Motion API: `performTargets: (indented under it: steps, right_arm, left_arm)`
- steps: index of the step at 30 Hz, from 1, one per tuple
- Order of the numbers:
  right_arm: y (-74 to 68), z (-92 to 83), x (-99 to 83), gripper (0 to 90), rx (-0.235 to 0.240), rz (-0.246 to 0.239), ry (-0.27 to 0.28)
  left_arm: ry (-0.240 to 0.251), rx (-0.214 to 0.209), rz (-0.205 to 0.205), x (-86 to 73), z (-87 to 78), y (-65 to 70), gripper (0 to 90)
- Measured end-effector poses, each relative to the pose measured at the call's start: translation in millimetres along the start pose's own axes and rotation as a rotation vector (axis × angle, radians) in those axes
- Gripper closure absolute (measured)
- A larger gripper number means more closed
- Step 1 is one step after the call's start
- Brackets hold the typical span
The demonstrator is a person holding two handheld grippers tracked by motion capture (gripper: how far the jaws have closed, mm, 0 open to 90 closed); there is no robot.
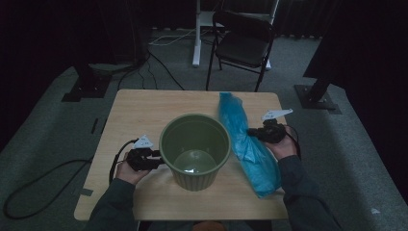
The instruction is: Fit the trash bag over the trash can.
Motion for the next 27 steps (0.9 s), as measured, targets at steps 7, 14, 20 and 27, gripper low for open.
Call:
performTargets:
  steps: [7, 14, 20, 27]
  right_arm:
    - [-4.2, -5.6, 29.5, 89.5, 0.050, -0.031, 0.061]
    - [-13.3, -8.5, 62.2, 89.5, 0.094, -0.060, 0.109]
    - [-20.2, -10.3, 89.7, 89.5, 0.125, -0.079, 0.142]
    - [-31.5, -10.5, 118.4, 89.5, 0.166, -0.100, 0.178]
  left_arm:
    - [0.005, -0.008, 0.015, 1.4, -1.0, 0.6, 57.6]
    - [0.007, -0.001, 0.022, 1.7, -1.0, 0.4, 56.1]
    - [0.009, -0.001, 0.032, 3.9, 1.9, 3.4, 55.2]
    - [0.019, -0.009, 0.043, 8.9, 9.6, 8.5, 54.7]
Point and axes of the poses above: each handheld gripper's, and its own axes: z roughly forward along the jaws, x roughly out of its top, y roughly to its right, the point moved 8 cm from there along z, roughly forward along the jaws, and after that the axes turned 15 degrees about y, right-handed, at the moved point
